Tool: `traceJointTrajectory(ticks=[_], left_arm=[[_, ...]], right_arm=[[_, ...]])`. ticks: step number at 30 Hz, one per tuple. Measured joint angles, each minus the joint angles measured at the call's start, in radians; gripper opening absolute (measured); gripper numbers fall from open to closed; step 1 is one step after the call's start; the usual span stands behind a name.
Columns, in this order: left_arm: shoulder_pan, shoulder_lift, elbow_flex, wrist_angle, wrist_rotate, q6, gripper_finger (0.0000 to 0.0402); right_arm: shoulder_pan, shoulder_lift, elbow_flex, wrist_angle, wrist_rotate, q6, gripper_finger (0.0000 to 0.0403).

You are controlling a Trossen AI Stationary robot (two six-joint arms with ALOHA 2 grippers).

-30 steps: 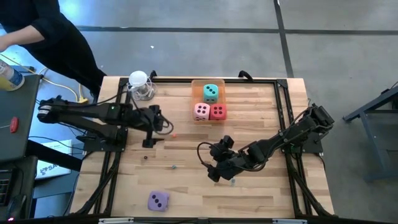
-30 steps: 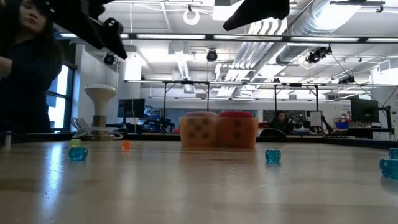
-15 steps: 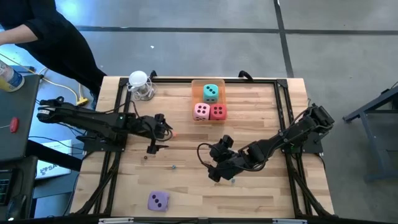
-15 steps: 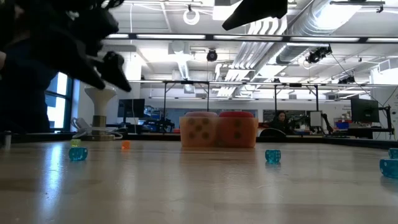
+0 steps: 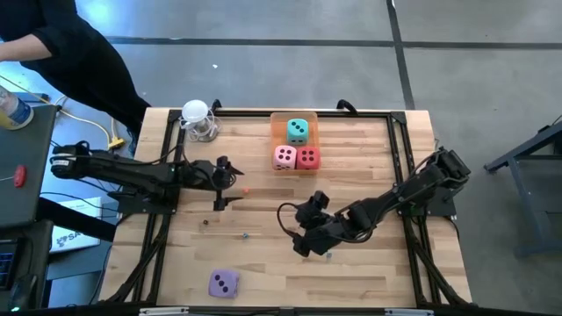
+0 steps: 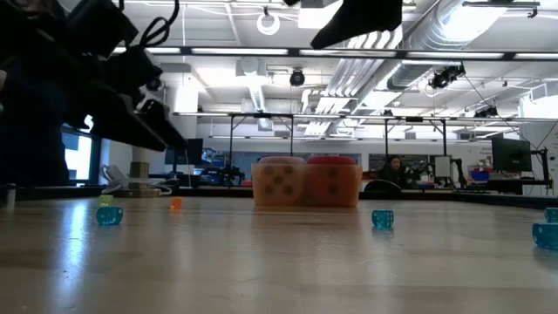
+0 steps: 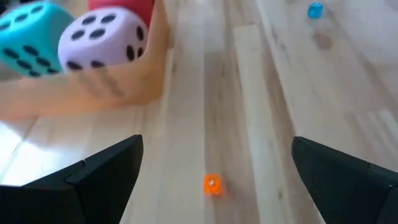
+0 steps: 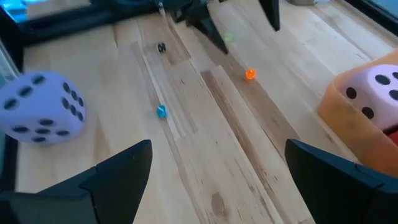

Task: Pick & Place Dice
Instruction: Put the orange die into the orange bin

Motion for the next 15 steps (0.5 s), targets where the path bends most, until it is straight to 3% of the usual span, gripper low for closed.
traceJointTrajectory(ticks=[6,15], left_arm=[[0.051,0.043,-0.034,-0.001,0.018,-0.011,0.0400],[0.102,0.196,-0.032,0.125,0.227,-0.001,0.0400]], right_arm=[[-0.006,0.050,-0.001,0.014,-0.023,-0.032,0.0358],[-0.020,0.080,-0.001,0.069,-0.038,-0.085,0.0358]])
